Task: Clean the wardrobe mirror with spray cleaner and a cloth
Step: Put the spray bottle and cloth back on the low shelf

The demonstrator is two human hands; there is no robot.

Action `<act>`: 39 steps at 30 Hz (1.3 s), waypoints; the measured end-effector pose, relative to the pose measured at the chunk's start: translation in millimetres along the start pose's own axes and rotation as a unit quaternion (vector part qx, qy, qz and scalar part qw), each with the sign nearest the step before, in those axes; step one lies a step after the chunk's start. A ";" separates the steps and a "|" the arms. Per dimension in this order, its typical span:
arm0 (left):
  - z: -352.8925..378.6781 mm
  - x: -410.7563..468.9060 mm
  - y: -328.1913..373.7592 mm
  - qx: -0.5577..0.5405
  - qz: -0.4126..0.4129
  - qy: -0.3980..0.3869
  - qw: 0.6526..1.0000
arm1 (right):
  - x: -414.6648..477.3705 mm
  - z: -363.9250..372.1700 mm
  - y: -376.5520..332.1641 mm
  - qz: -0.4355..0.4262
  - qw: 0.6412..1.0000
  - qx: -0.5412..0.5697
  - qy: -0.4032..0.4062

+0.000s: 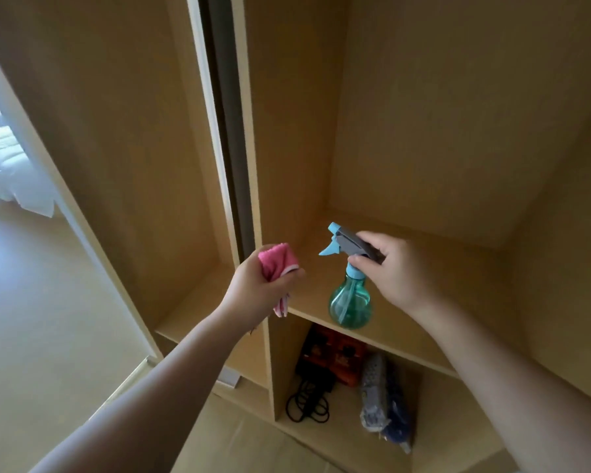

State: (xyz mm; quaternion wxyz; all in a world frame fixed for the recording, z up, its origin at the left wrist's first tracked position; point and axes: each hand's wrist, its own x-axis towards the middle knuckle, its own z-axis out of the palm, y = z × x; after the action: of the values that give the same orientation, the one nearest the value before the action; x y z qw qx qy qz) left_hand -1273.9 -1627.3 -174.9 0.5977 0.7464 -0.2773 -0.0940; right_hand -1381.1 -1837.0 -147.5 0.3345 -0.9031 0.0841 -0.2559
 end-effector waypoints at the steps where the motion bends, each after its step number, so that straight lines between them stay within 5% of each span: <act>1: -14.3 -2.7 -1.8 -0.003 -0.001 0.005 1.000 | 1.6 9.5 -11.9 -0.006 1.000 -0.003 -0.002; 18: -311.7 -59.2 -81.2 0.053 0.000 0.080 0.995 | 18.8 229.3 -201.4 -0.026 0.997 0.059 -0.040; 29: -349.4 -20.3 -135.1 0.034 -0.059 0.093 0.993 | 62.9 309.6 -202.5 -0.038 0.993 0.052 -0.096; 39: -365.0 28.6 -167.4 0.049 -0.083 0.069 0.993 | 103.1 351.6 -178.8 -0.010 0.997 0.038 -0.065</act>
State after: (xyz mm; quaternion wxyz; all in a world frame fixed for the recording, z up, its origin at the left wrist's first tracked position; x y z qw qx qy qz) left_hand -1027.6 -1313.6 -229.7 0.5679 0.8002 -0.1768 -0.0778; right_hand -1114.1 -1536.8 -216.8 0.3705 -0.9054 0.0429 -0.2029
